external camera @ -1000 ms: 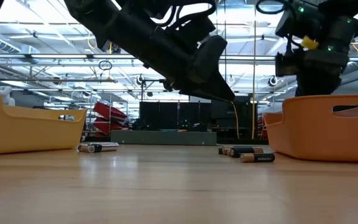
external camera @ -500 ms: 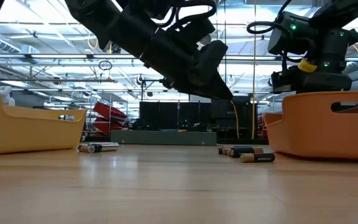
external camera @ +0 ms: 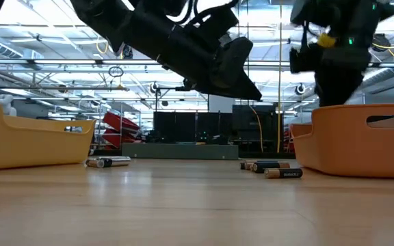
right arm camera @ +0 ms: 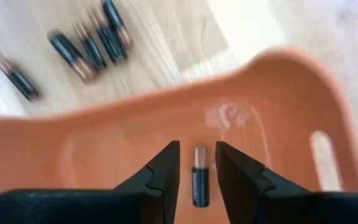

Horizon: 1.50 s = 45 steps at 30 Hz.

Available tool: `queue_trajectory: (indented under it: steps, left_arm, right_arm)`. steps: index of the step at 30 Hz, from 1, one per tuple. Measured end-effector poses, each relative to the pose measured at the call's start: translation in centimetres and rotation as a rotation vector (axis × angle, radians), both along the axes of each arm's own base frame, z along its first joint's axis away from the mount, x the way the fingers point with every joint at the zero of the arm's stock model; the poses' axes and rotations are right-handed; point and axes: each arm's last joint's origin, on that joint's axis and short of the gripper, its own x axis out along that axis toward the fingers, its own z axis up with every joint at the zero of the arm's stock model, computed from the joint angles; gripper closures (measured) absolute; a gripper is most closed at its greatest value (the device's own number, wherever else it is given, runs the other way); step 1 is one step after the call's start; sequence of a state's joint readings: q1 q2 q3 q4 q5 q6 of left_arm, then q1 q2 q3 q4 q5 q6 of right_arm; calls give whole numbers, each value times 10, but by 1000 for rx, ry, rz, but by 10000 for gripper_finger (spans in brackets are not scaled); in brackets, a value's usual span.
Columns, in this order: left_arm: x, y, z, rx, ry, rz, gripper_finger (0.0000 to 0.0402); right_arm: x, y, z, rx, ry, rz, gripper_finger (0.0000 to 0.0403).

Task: Sort batteries
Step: Put the black battery into the orange bin

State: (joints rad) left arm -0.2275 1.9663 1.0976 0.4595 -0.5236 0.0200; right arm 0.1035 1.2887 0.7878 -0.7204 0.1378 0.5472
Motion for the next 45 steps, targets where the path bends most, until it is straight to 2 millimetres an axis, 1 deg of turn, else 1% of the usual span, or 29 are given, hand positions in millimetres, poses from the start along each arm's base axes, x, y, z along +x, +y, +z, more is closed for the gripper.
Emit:
queue_trajectory:
  steps: [4, 9, 12, 15, 20, 22, 24, 27, 30, 36, 38, 42, 45]
  left_arm:
    - [-15, -19, -11, 13, -59, -97, 246]
    - [-38, -28, -29, -28, -25, -172, 246]
    - [-51, -37, -37, -46, 9, -209, 246]
    - [-61, -50, -41, -48, 26, -253, 246]
    - [-79, -72, -49, -58, 57, -318, 246]
    - [-88, -77, -53, -71, 77, -331, 246]
    - [-97, -80, -53, -89, 78, -343, 246]
    - [-110, -84, -47, -106, 64, -359, 246]
    - [-120, -89, -42, -117, 45, -365, 246]
    - [-127, -98, -41, -50, 41, -378, 246]
    - [-131, -98, -43, -18, 26, -375, 246]
    - [-138, -92, -45, -12, -36, -411, 246]
    - [-138, -84, -46, -16, -57, -421, 246]
  right_arm:
    - [17, 17, 13, -37, -25, 4, 308]
    - [58, 43, 17, -70, -3, 52, 308]
    - [86, 57, 13, -86, 16, 112, 307]
    - [106, 69, 4, -99, 58, 207, 307]
    - [131, 80, -12, -53, 104, 326, 307]
    - [140, 85, -17, -6, 120, 353, 307]
    - [149, 93, -19, 10, 122, 376, 307]
    - [155, 105, -20, 6, 168, 412, 303]
    - [154, 108, -31, 2, 273, 419, 298]
    - [156, 110, -43, -16, 308, 426, 296]
    - [156, 110, -47, -21, 324, 426, 298]
    - [157, 110, -48, -23, 323, 433, 298]
    - [156, 108, -49, -23, 332, 433, 298]
